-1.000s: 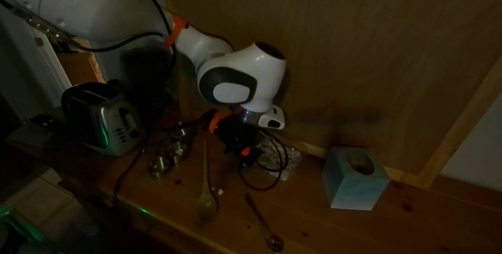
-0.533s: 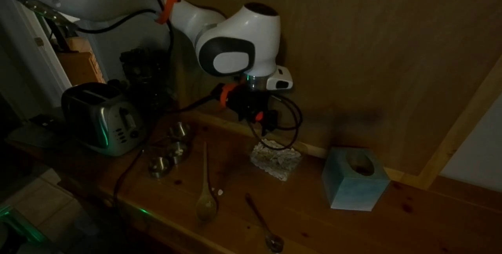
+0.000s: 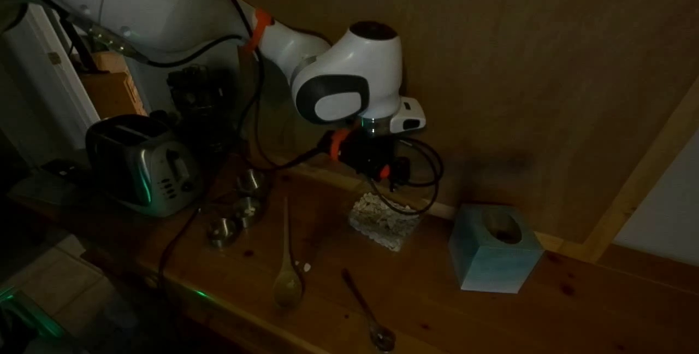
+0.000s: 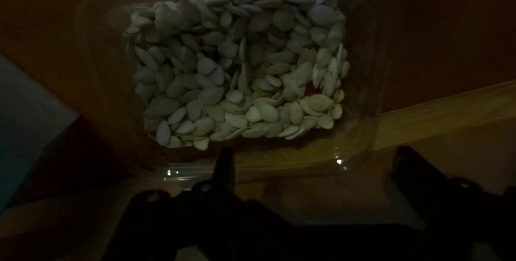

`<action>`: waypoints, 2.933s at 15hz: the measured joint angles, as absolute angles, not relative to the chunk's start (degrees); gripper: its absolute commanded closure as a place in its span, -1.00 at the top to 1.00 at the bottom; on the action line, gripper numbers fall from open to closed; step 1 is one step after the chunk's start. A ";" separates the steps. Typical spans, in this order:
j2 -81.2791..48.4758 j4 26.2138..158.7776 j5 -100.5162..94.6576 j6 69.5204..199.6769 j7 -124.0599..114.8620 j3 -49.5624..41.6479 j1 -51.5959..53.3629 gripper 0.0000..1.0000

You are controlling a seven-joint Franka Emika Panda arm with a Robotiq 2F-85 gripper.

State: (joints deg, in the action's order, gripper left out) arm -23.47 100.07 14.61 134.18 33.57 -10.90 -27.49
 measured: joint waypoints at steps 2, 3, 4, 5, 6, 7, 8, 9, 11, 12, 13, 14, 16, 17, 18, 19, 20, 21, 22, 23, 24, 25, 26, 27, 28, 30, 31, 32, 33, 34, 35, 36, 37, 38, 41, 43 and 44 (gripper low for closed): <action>-24.64 99.24 14.48 134.18 33.57 -10.98 -27.98 1.00; -25.09 98.92 14.36 134.18 33.57 -11.03 -28.22 1.00; -25.47 98.70 14.22 134.18 33.57 -11.10 -28.41 1.00; -25.75 98.64 14.17 134.18 33.57 -11.20 -28.57 1.00; -25.99 98.62 14.17 134.17 33.57 -11.21 -28.78 1.00; -26.20 98.61 14.17 134.17 33.57 -11.21 -28.95 1.00; -26.44 98.61 14.17 134.17 33.57 -11.21 -29.09 1.00; -26.69 98.62 14.17 134.17 33.56 -11.21 -29.21 1.00; -27.21 98.63 14.17 134.15 33.54 -11.21 -29.37 1.00; -27.50 98.65 14.17 134.15 33.54 -11.21 -29.45 1.00; -27.78 98.65 14.17 134.14 33.53 -11.21 -29.52 1.00; -28.05 98.65 14.17 134.14 33.52 -11.21 -29.59 0.97; -28.45 98.65 14.17 134.12 33.50 -11.21 -29.72 0.96; -28.62 98.65 14.17 134.12 33.50 -11.21 -29.79 0.97; -28.77 98.65 14.17 134.12 33.50 -11.21 -29.85 1.00; -28.93 98.65 14.17 134.12 33.49 -11.21 -29.92 0.89; -29.10 98.65 14.17 134.12 33.49 -11.21 -29.98 0.62; -29.24 98.65 14.17 134.12 33.49 -11.21 -30.03 0.45; -29.37 98.65 14.17 134.12 33.49 -11.21 -30.08 0.27; -29.47 98.65 14.17 134.11 33.49 -11.21 -30.12 0.14; -29.57 98.65 14.17 134.10 33.49 -11.21 -30.17 -0.04; -29.66 98.65 14.17 134.08 33.47 -11.21 -30.20 -0.16; -29.71 98.65 14.17 134.08 33.47 -11.21 -30.24 -0.28; -29.74 98.65 14.17 134.07 33.47 -11.21 -30.28 -0.44; -29.74 98.65 14.17 134.07 33.47 -11.21 -30.31 -0.57; -29.74 98.65 14.17 134.07 33.47 -11.21 -30.36 -0.85; -29.75 98.65 14.17 134.07 33.47 -11.21 -30.37 -0.89; -29.75 98.65 14.17 134.07 33.47 -11.20 -30.37 -0.95; -29.75 98.65 14.17 134.07 33.46 -11.19 -30.37 -0.95; -29.75 98.65 14.17 134.07 33.46 -11.17 -30.37 -1.00; -29.75 98.65 14.17 134.07 33.46 -11.15 -30.37 -0.93; -29.75 98.65 14.17 134.07 33.45 -11.12 -30.37 -0.94; -29.75 98.65 14.17 134.07 33.44 -11.09 -30.37 -0.92; -29.75 98.65 14.17 134.07 33.44 -11.06 -30.37 -0.93; -29.75 98.60 14.17 134.07 33.43 -10.89 -30.35 -0.94; -29.72 98.45 14.17 134.07 33.43 -10.62 -30.32 -0.44; -29.67 98.31 14.17 134.07 33.43 -10.46 -30.28 -0.40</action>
